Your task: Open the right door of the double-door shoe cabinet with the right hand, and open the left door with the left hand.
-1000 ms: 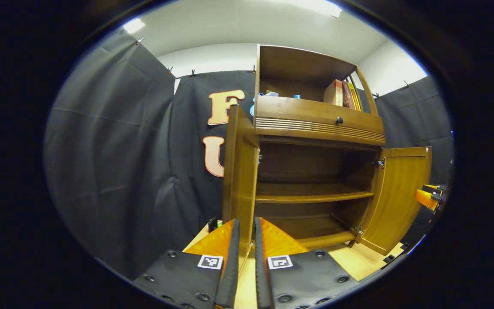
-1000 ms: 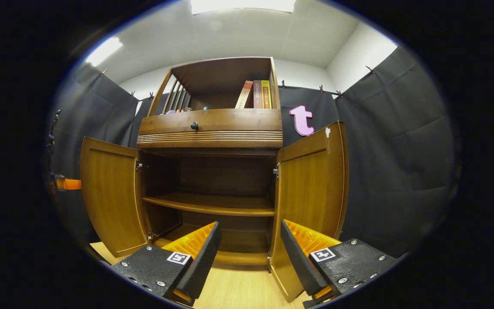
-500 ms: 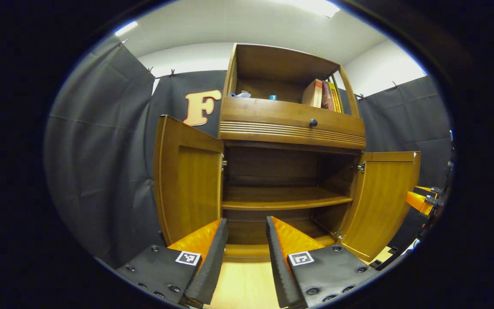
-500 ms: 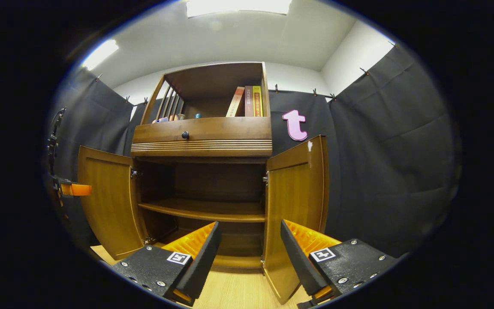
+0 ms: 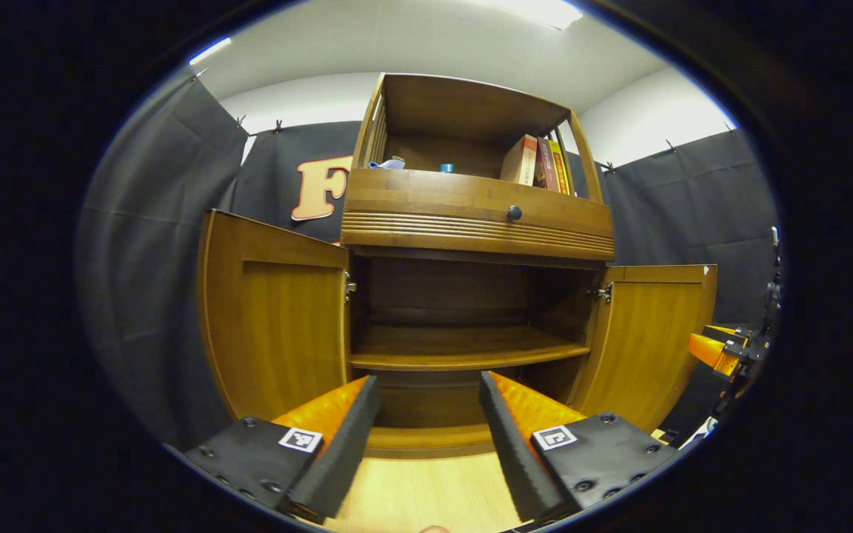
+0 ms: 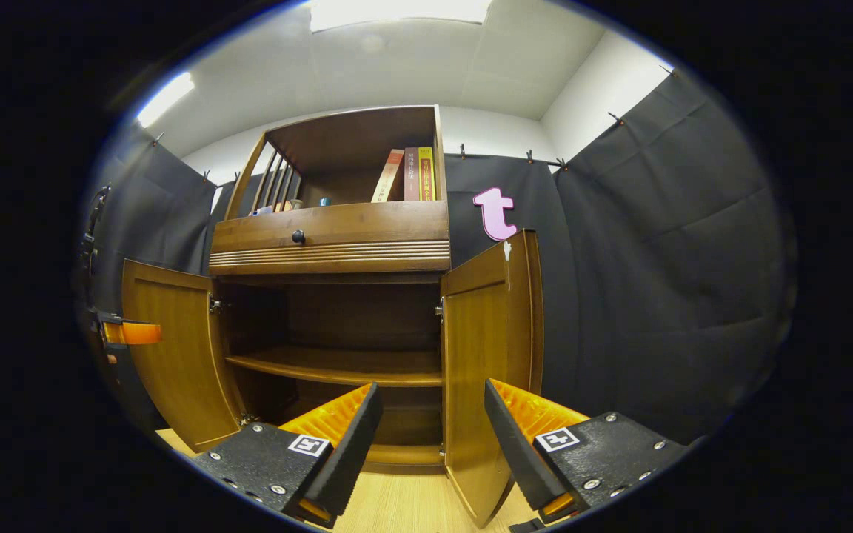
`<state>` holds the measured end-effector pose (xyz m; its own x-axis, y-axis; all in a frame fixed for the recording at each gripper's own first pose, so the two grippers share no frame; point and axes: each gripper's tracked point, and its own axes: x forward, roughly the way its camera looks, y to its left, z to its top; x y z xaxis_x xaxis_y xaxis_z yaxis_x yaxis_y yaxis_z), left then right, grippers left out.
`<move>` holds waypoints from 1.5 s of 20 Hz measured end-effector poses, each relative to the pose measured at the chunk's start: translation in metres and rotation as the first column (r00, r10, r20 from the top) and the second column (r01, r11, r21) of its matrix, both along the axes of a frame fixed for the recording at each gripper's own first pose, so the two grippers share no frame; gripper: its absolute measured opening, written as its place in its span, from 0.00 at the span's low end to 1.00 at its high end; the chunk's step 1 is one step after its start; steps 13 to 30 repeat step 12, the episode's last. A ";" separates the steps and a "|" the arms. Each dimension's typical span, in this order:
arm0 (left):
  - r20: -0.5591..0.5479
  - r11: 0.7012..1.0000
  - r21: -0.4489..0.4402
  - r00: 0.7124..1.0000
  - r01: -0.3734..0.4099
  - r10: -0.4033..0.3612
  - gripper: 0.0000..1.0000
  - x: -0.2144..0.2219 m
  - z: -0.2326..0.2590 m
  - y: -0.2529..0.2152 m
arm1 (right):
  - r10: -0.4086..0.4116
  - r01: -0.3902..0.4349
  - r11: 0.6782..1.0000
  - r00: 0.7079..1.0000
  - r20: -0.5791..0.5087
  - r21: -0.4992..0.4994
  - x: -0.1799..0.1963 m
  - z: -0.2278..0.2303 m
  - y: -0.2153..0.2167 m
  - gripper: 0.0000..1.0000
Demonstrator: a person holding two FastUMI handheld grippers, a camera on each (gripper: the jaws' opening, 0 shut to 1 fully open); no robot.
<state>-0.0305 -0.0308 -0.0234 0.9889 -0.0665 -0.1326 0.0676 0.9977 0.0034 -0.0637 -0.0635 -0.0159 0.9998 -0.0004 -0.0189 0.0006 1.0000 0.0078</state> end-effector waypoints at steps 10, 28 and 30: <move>-0.006 0.999 0.015 1.000 0.029 -0.029 0.96 0.025 -0.009 -0.017 | 0.002 -0.002 1.000 1.000 -0.006 -0.012 0.013 -0.006 0.001 0.86; -0.005 0.999 0.029 0.999 0.036 -0.036 0.96 0.027 -0.011 -0.021 | 0.004 -0.004 1.000 1.000 -0.009 -0.013 0.016 -0.008 0.001 0.92; -0.005 0.999 0.029 0.999 0.036 -0.036 0.96 0.027 -0.011 -0.021 | 0.004 -0.004 1.000 1.000 -0.009 -0.013 0.016 -0.008 0.001 0.92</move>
